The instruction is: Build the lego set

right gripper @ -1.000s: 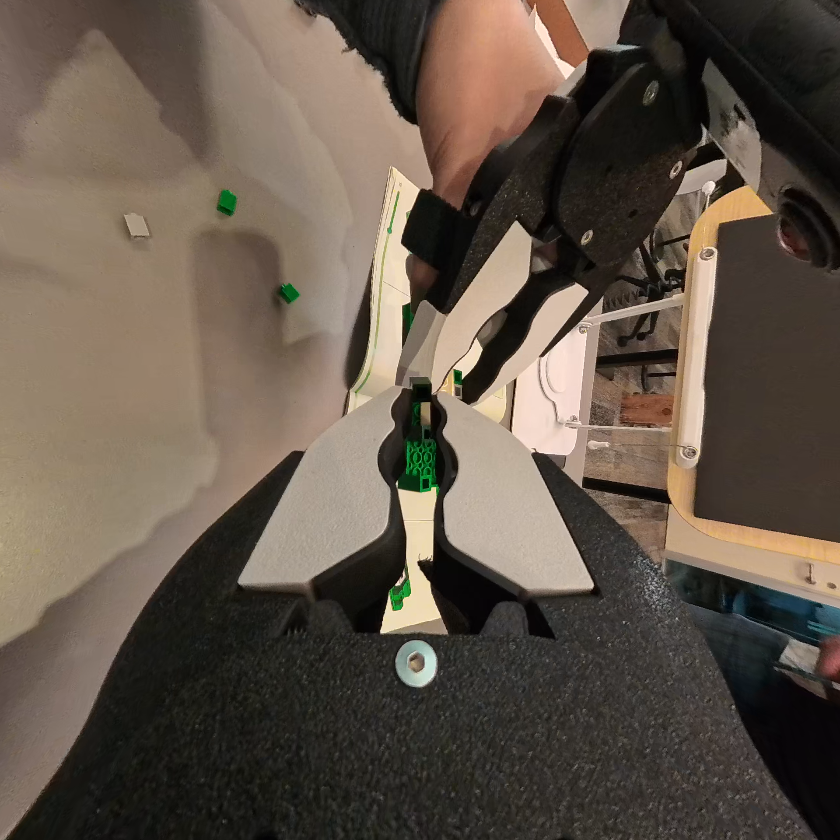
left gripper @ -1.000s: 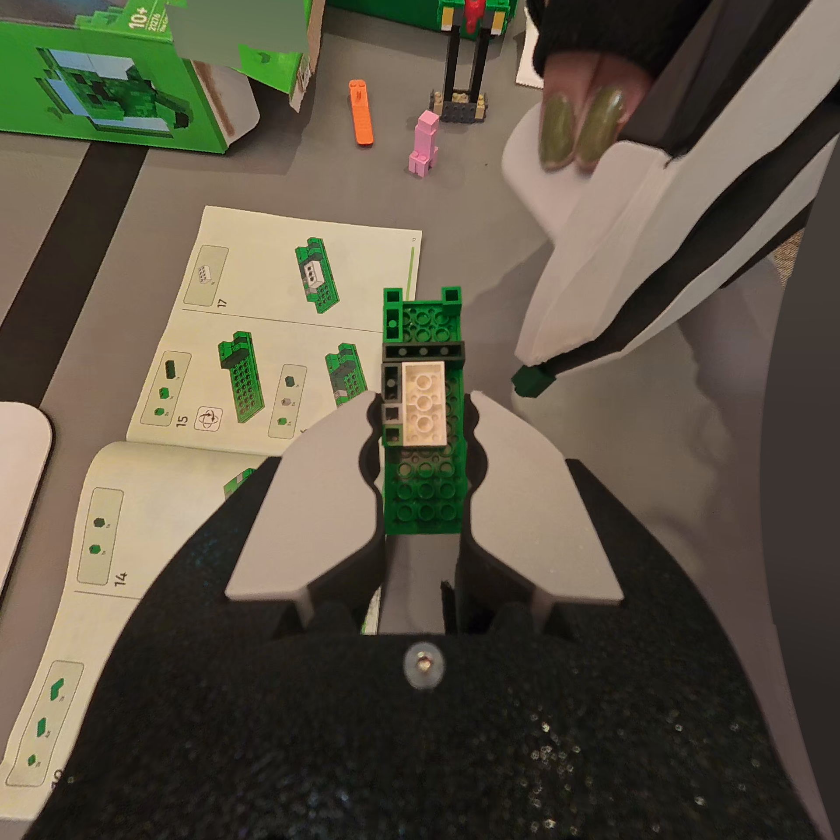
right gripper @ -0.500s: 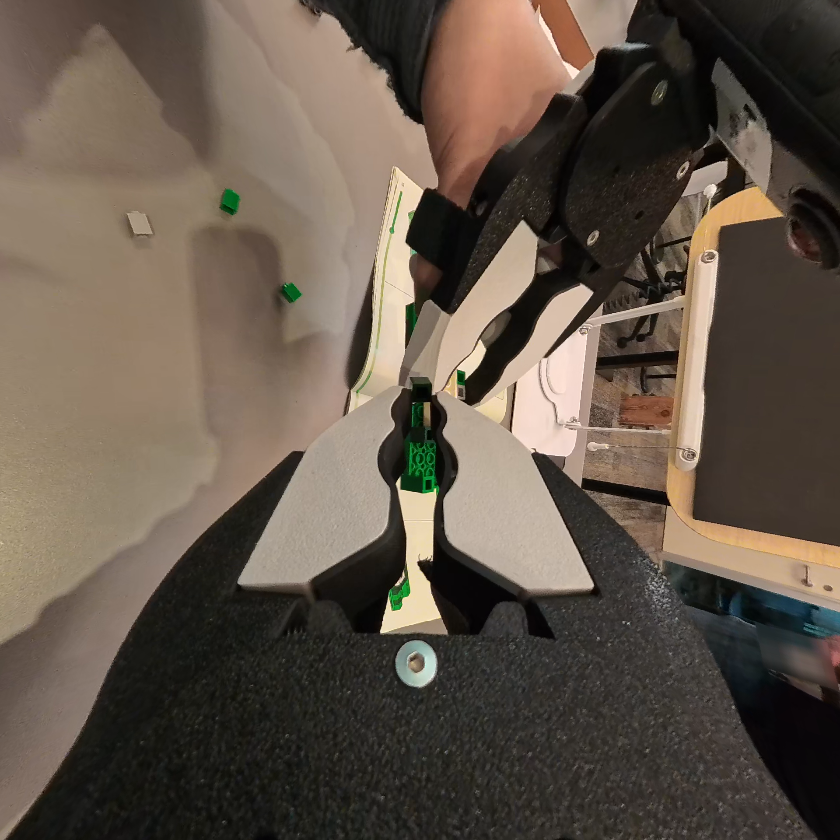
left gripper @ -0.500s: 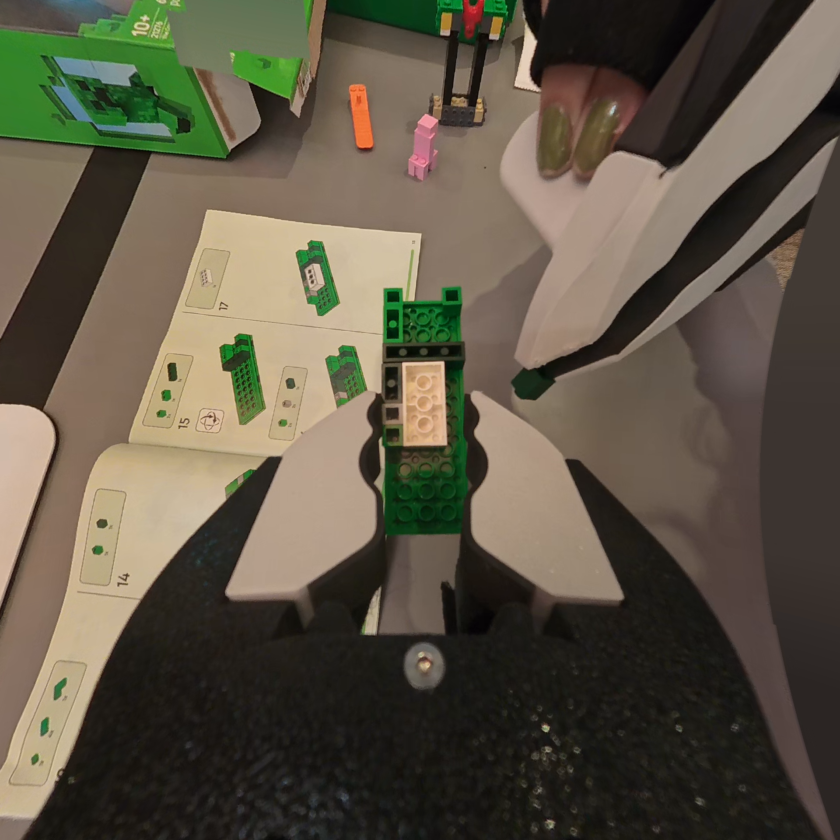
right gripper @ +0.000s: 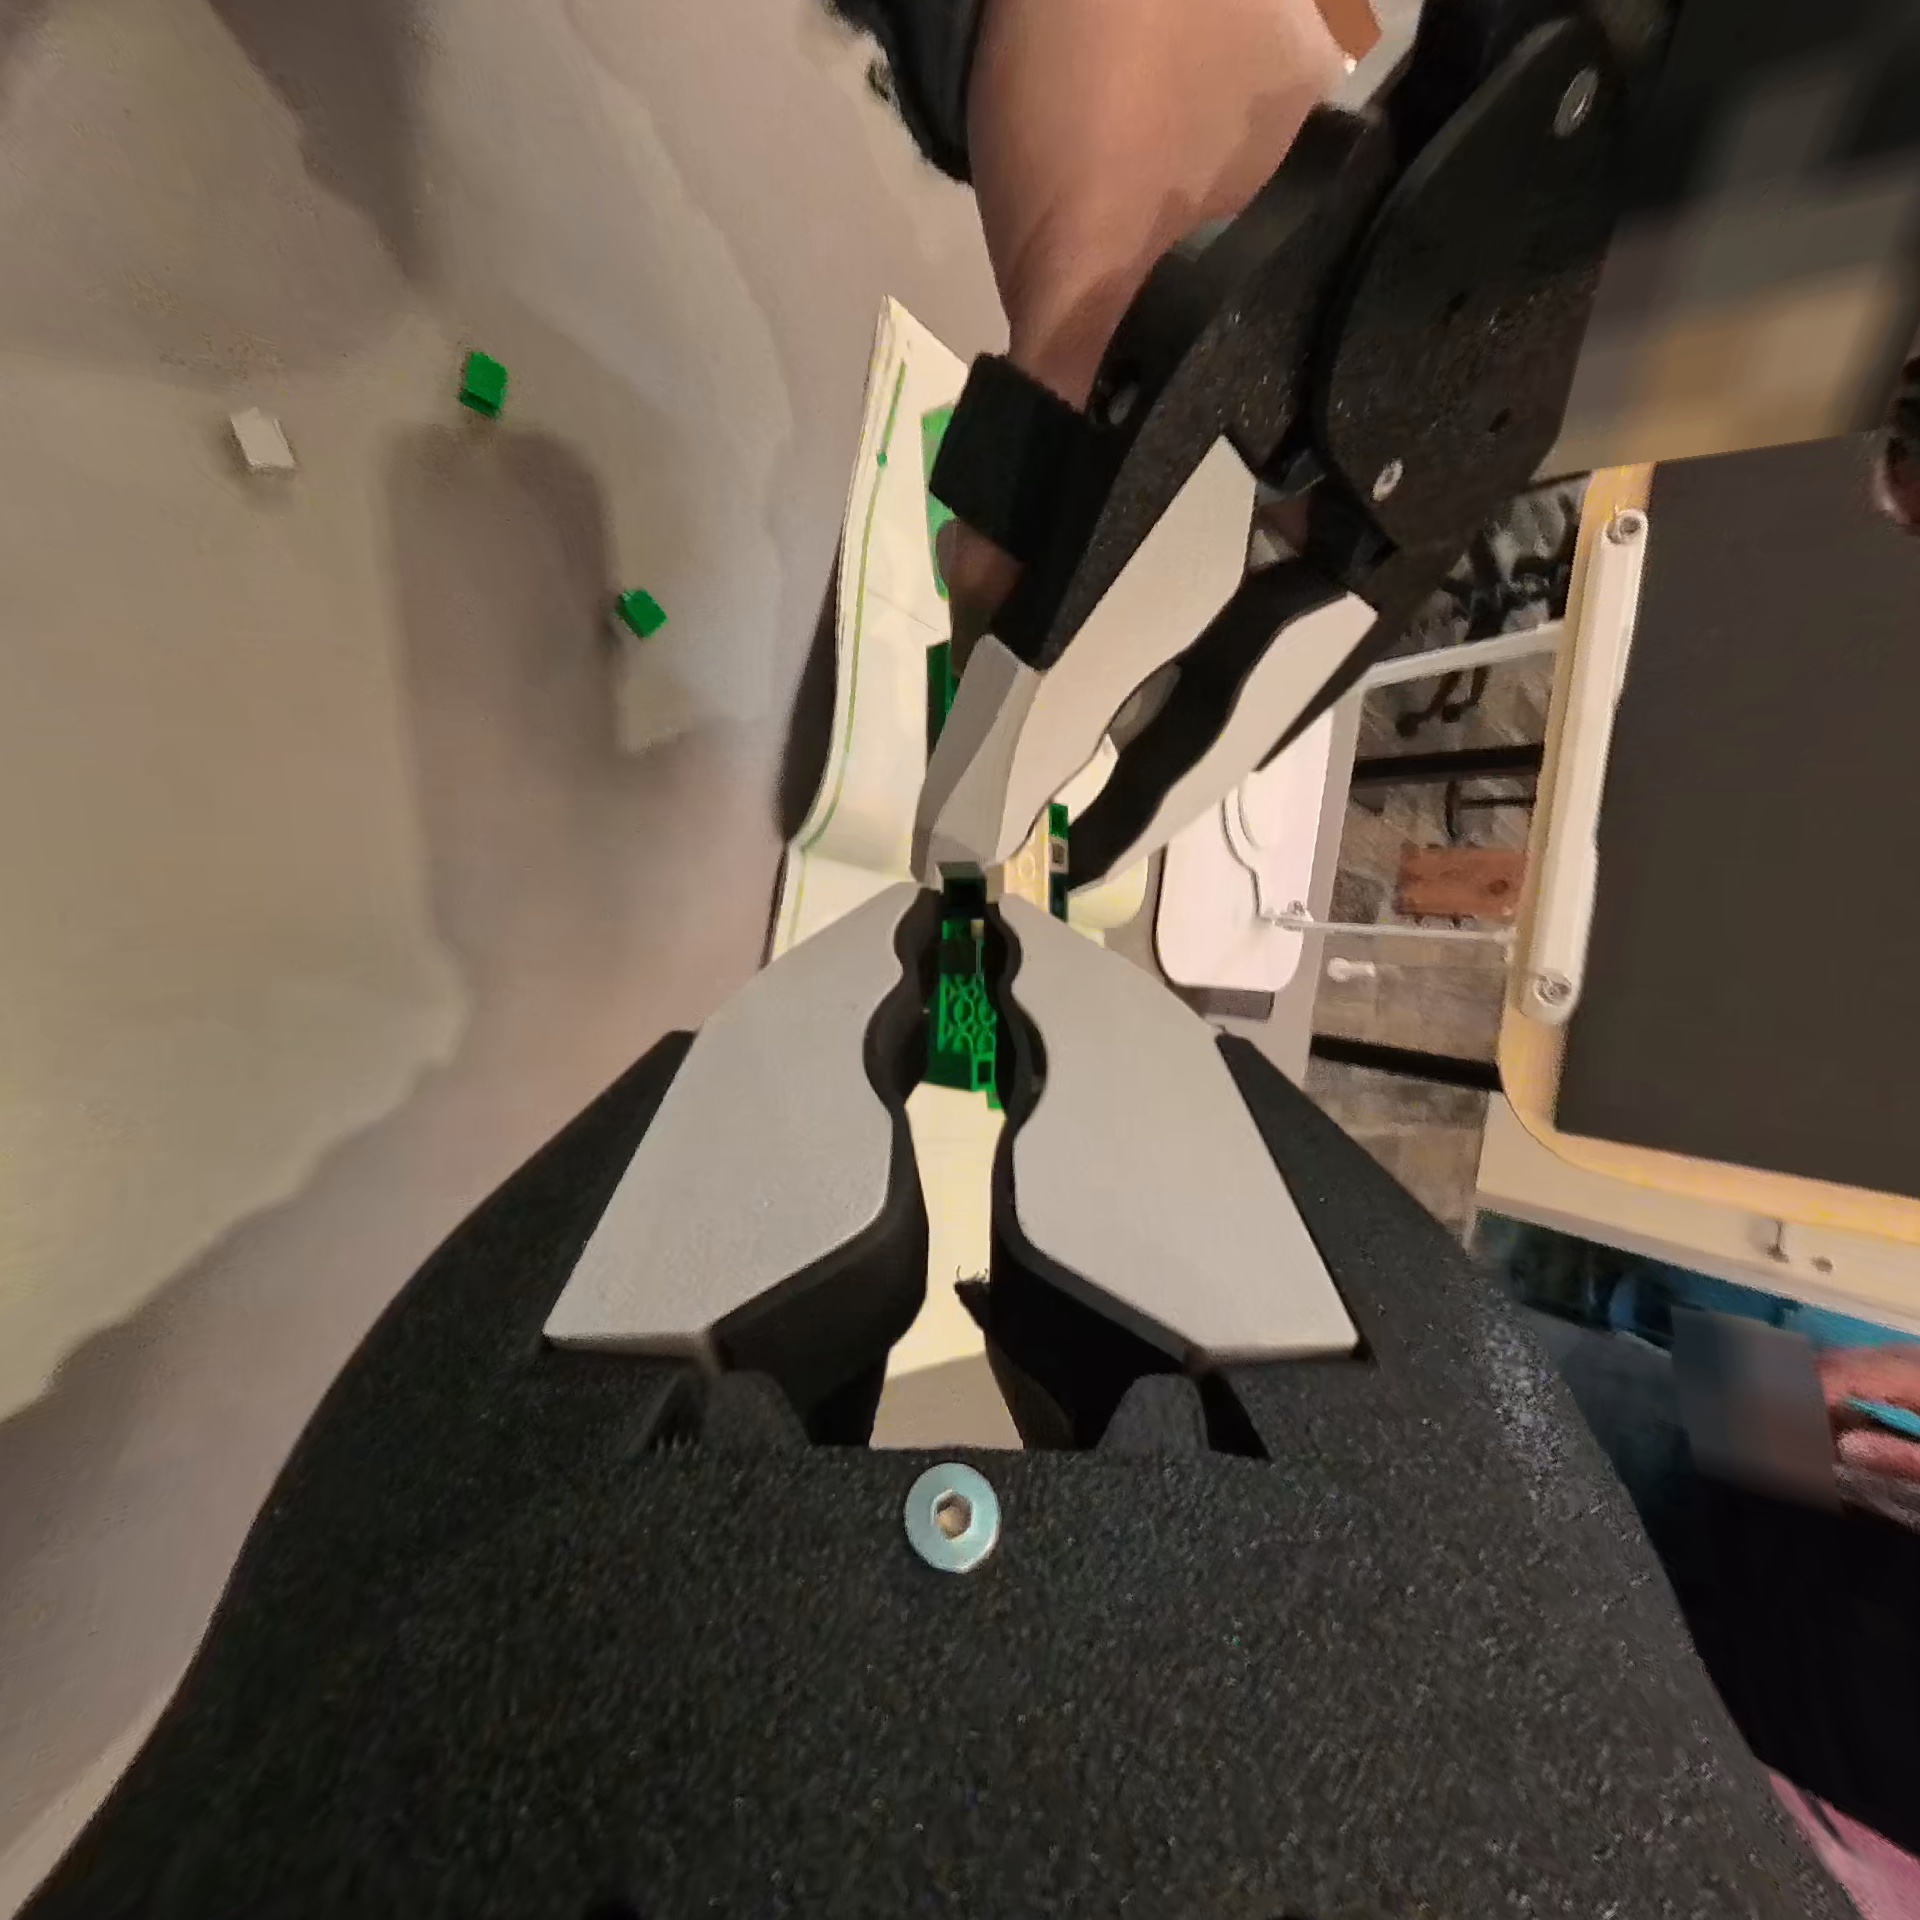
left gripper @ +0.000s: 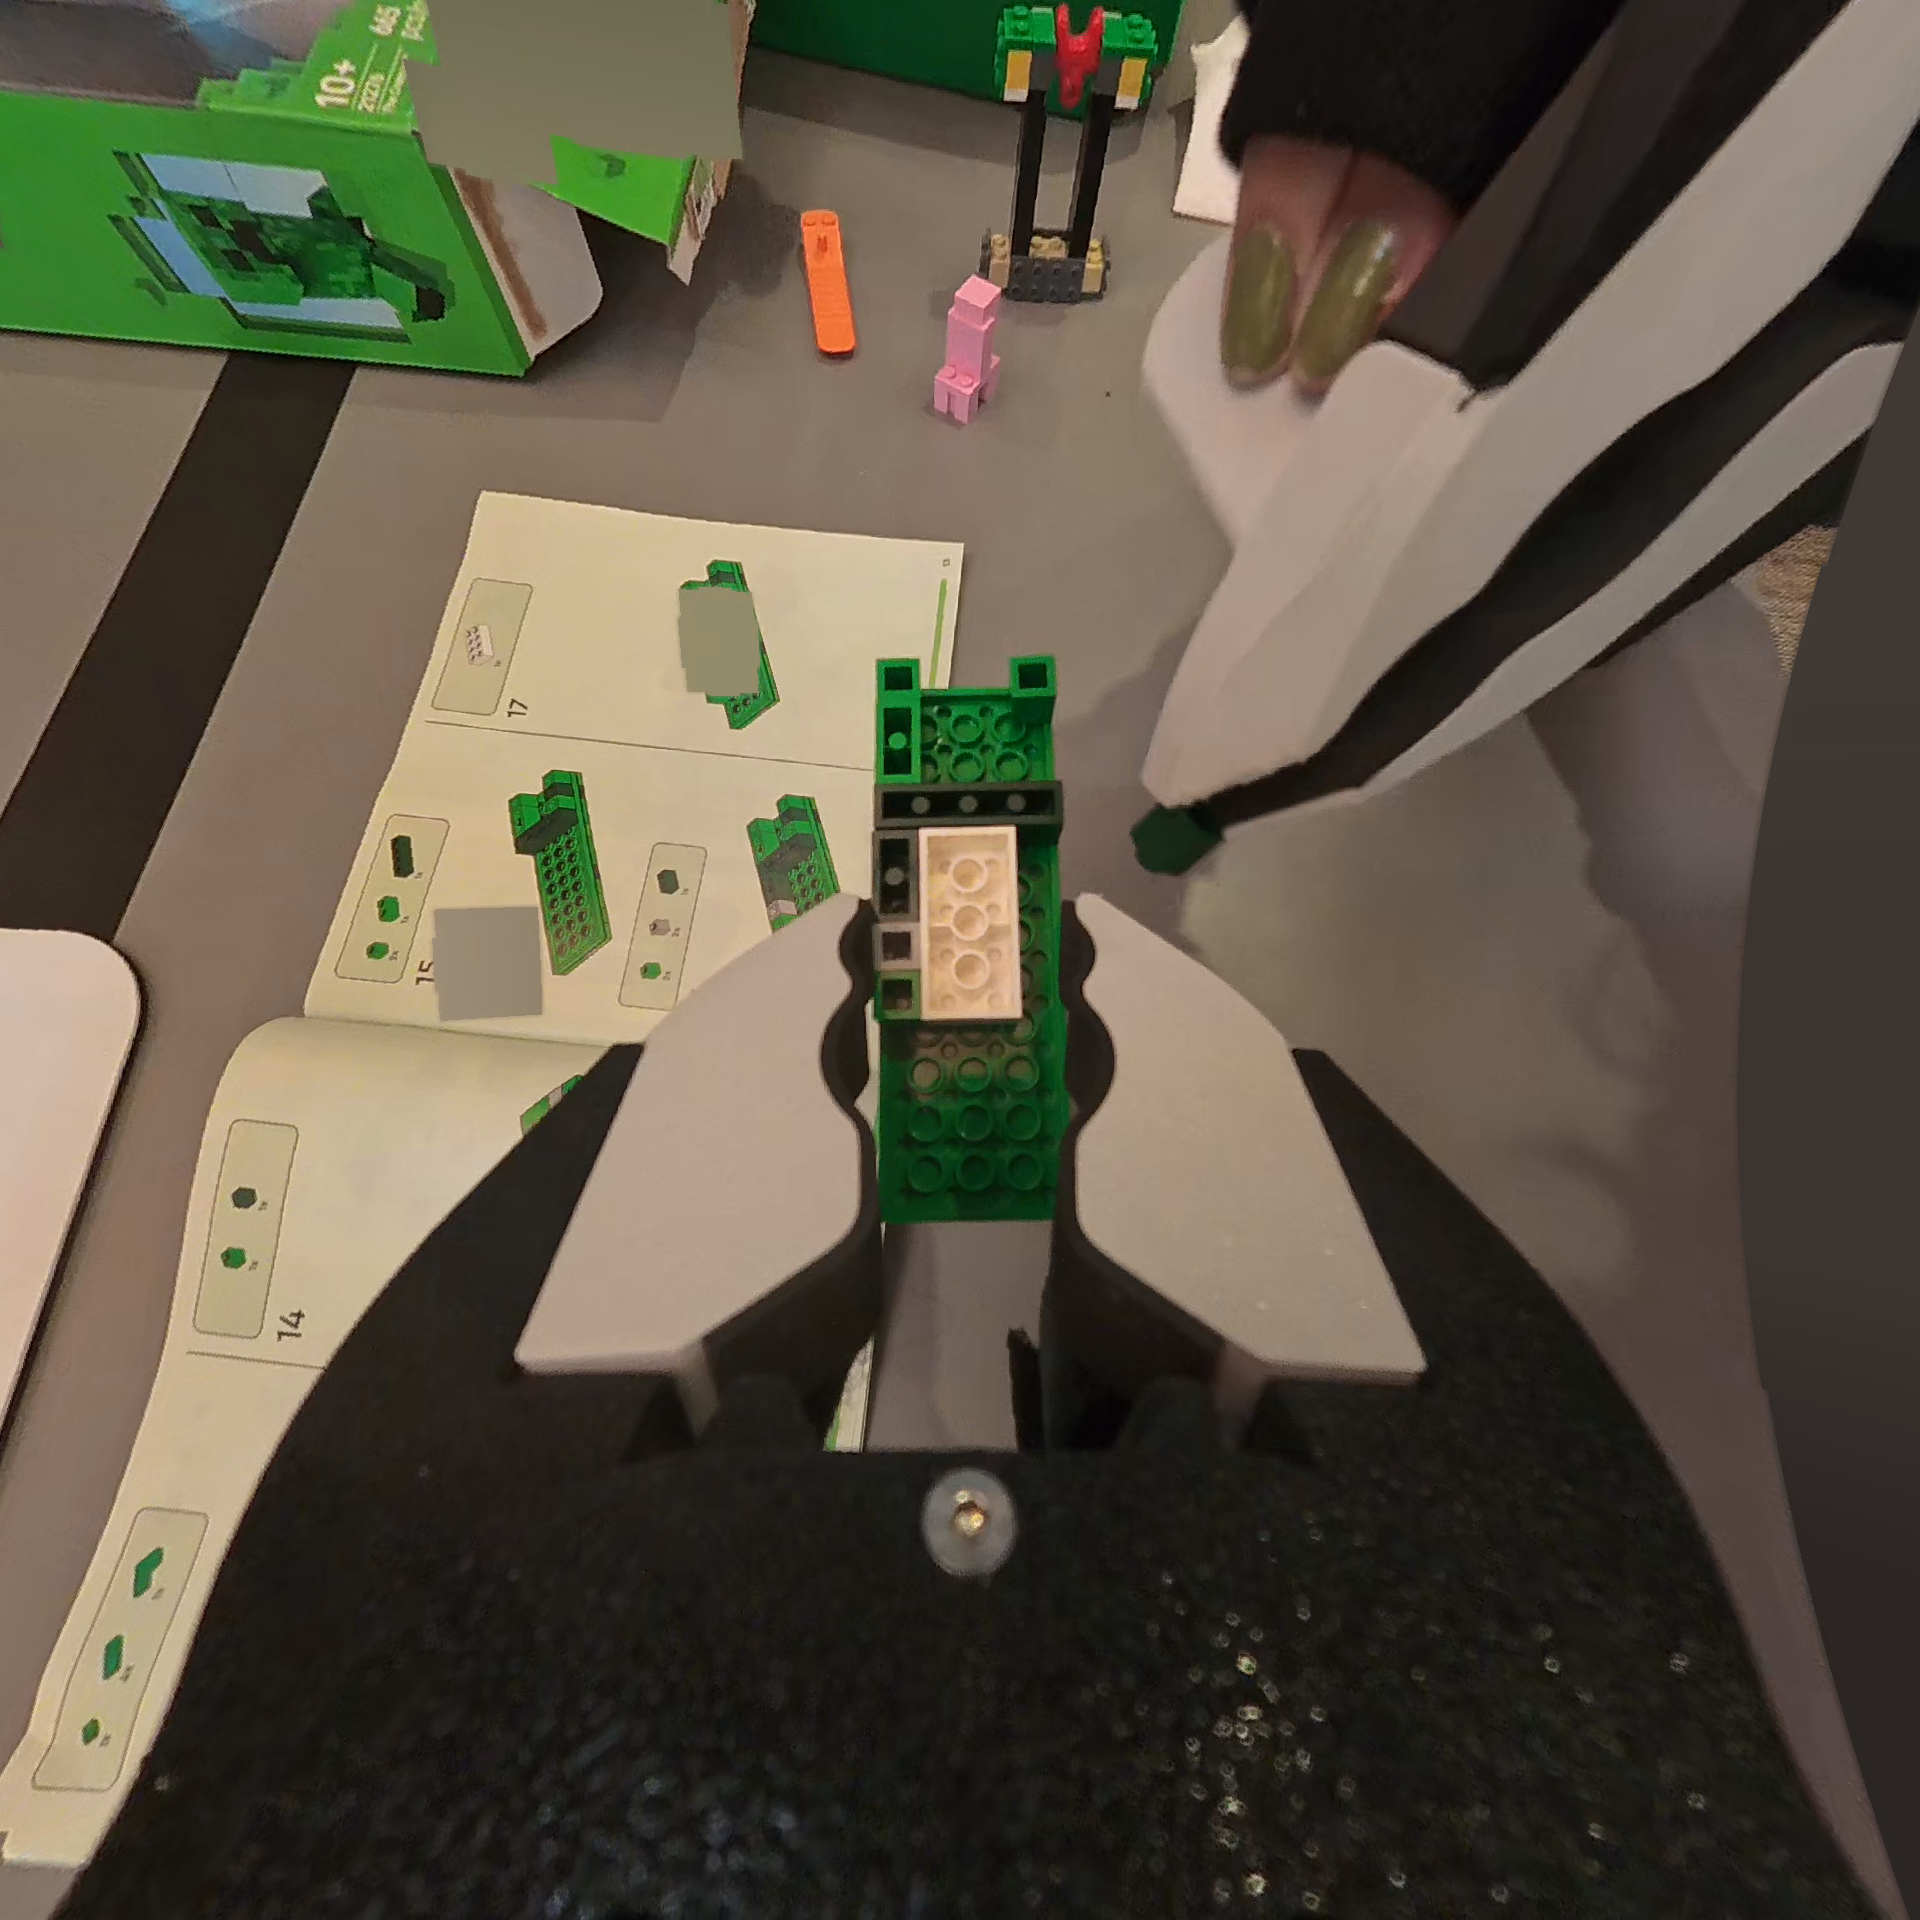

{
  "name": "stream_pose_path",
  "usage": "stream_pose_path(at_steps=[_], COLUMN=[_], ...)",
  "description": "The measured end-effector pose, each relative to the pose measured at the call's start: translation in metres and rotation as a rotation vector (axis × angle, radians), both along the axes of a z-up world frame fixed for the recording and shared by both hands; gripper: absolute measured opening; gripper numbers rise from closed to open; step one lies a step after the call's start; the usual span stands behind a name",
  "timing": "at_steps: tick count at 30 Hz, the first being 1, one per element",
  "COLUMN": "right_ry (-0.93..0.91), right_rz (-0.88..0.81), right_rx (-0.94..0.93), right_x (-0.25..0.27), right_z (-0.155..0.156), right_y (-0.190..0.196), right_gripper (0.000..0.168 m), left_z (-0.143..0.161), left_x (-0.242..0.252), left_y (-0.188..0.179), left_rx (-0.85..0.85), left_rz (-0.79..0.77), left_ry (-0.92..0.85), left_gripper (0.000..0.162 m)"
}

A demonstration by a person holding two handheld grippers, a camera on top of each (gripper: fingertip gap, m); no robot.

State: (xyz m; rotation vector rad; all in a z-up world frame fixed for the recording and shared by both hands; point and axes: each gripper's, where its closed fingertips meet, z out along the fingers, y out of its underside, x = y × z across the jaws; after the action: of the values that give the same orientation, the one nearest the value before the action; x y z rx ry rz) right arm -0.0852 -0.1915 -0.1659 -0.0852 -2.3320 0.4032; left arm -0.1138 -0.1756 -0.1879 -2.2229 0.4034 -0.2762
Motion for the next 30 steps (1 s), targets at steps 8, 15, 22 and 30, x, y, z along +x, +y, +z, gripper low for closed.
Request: stream_pose_path(at_steps=[8,15,22,30], right_ry=[0.022,-0.065,-0.083,-0.087], right_rz=[-0.069,-0.256,-0.236,-0.214], right_rx=[0.109,0.209,0.205,0.202], right_x=[0.01,0.02,0.021,0.019], right_z=[0.003,-0.007,-0.009,-0.011], right_y=[0.004,0.03,0.027,0.025], right_gripper=[0.007,0.008,0.008,0.008], left_z=[-0.002,-0.004,-0.004,-0.004], left_x=[0.001,0.001,0.001,0.002], left_y=[0.0,0.0,0.0,-0.001], left_rx=[-0.008,-0.013,-0.014,-0.017], left_rz=[-0.004,-0.006,-0.006,-0.009], left_ry=[-0.003,-0.004,-0.005,-0.006], left_gripper=[0.034,0.034,0.034,0.034])
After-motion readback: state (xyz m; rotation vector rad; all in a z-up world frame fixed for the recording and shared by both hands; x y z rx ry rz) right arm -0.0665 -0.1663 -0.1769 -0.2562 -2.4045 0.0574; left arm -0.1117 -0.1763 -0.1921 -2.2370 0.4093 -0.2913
